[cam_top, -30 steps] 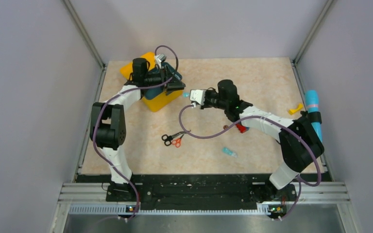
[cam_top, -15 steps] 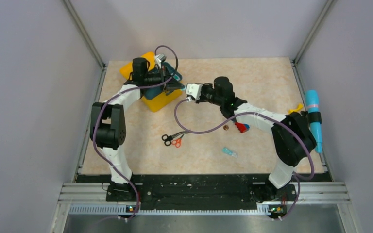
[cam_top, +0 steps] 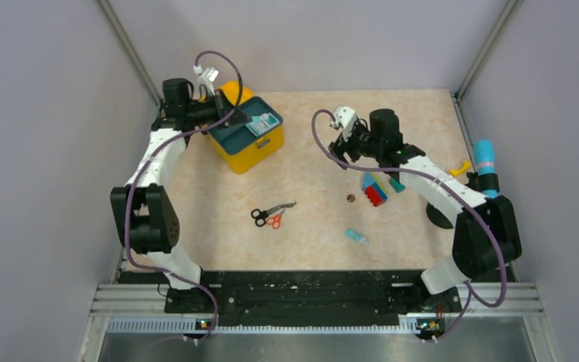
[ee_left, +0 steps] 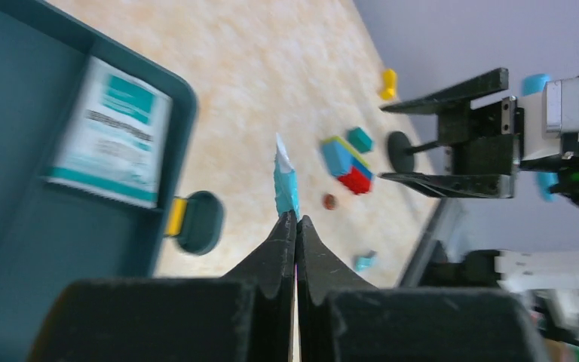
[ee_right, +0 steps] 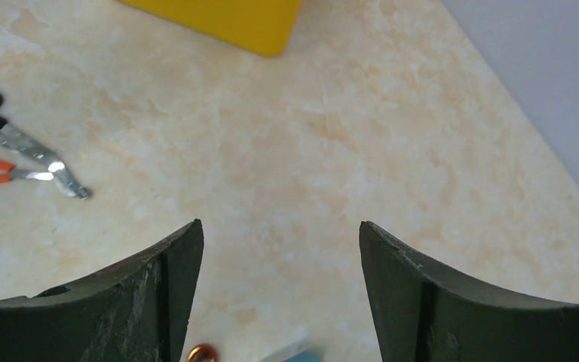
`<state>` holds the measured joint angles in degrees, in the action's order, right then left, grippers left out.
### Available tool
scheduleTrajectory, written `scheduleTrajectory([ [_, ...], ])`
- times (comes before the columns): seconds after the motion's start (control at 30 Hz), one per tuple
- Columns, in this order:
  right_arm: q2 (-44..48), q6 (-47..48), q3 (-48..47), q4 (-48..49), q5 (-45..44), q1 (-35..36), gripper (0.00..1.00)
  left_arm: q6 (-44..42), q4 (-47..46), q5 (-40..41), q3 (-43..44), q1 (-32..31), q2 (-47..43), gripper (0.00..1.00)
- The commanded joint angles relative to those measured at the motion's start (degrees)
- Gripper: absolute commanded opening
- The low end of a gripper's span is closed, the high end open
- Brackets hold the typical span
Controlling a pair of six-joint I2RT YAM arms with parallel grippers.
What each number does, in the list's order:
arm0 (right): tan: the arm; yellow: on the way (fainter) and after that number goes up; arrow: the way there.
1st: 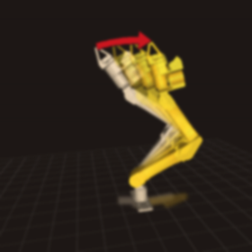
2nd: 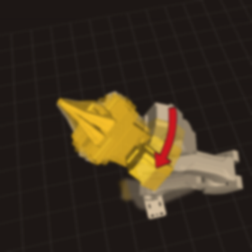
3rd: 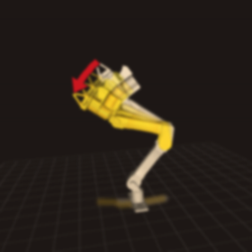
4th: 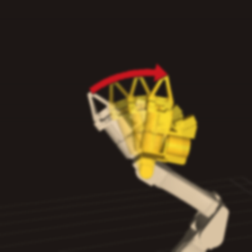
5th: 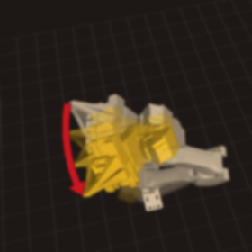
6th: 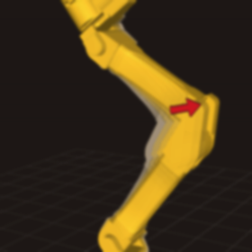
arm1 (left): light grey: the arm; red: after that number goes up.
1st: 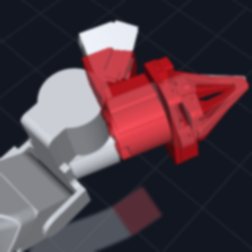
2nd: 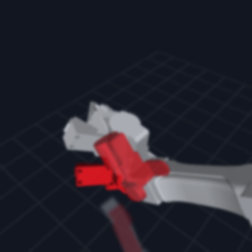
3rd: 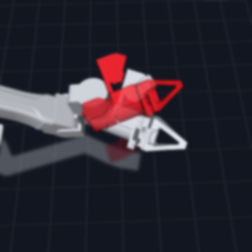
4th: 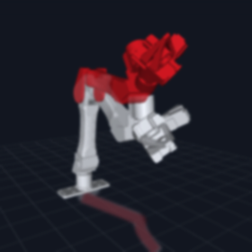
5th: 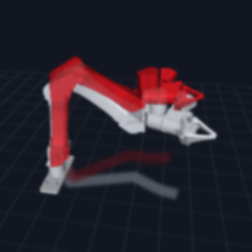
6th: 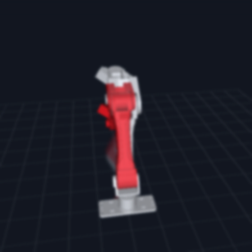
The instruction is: Organize the medicine kit
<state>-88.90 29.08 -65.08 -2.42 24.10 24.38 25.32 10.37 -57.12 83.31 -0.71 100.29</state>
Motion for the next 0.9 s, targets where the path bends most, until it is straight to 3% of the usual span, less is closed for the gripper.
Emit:
scheduleTrajectory([
  [0.0,6.3,-8.7,5.9,-7.1,2.3,0.0,0.74,-19.5,11.7,4.0,3.4,4.2,-8.2,0.0],
  [0.1,7.4,-10.2,8.6,-7.6,2.2,-0.1,0.73,-30.0,21.4,5.9,4.2,4.9,-8.2,0.0],
  [0.2,7.3,-10.5,9.4,-7.8,1.8,-0.2,0.73,-35.2,24.9,7.6,3.6,4.9,-7.3,0.0],
  [0.43,7.5,-6.5,9.5,-12.3,2.2,-0.9,0.73,-36.9,22.6,12.6,2.3,4.9,-3.8,0.0],
  [0.8,8.7,4.5,14.6,-22.6,6.6,-0.9,0.63,-36.1,19.7,13.6,5.1,4.7,3.4,0.0],
  [0.83,9.0,5.2,15.3,-23.0,6.3,-1.0,0.63,-36.2,20.0,13.7,5.4,4.8,3.8,0.02],
  [0.87,9.1,5.6,16.0,-23.3,5.9,-1.0,0.64,-36.6,20.5,13.9,5.6,4.8,4.1,0.11],
])
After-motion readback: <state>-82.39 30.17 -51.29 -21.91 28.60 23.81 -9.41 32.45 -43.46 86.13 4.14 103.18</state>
